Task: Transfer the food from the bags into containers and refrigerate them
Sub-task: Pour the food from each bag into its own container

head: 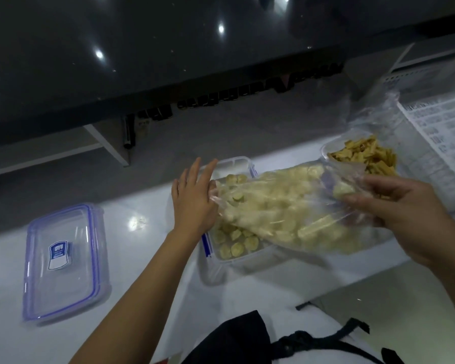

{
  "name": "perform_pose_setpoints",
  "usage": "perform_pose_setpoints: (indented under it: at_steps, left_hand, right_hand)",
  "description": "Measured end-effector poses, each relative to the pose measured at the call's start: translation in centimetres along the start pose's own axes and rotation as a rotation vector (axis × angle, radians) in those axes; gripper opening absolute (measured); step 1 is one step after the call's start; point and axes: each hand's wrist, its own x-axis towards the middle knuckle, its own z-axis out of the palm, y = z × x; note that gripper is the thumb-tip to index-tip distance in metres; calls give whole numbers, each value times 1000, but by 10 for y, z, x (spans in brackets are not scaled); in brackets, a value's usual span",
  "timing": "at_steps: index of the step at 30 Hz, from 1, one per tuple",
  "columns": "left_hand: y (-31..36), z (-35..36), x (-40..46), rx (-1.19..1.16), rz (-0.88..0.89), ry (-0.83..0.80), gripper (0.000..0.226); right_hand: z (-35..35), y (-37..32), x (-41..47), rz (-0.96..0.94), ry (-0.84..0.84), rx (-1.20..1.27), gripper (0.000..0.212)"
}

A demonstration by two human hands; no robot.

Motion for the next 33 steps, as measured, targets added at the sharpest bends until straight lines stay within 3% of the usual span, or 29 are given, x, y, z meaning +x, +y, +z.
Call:
perform_pose_setpoints:
  at_steps: [10, 19, 25, 28, 33]
  left_hand:
    - [7, -7, -1, -103, -5, -17, 77]
    - [8, -16, -12, -25, 36, -30, 59]
    - [5, -48, -27, -47, 64, -292, 95]
    - [20, -76, -26, -279, 100, -398, 99]
    - [65, -105, -3, -740, 174, -345, 92]
  right_hand:
    - [29, -47, 27, -184, -197, -119, 34]
    - [43, -70, 23, -328, -295, -213, 34]
    - [53, -70, 32, -323, -355, -293, 35]
    - [55, -75, 33, -341, -397, -329, 37]
    - [59, -71, 35, -341, -449, -390, 36]
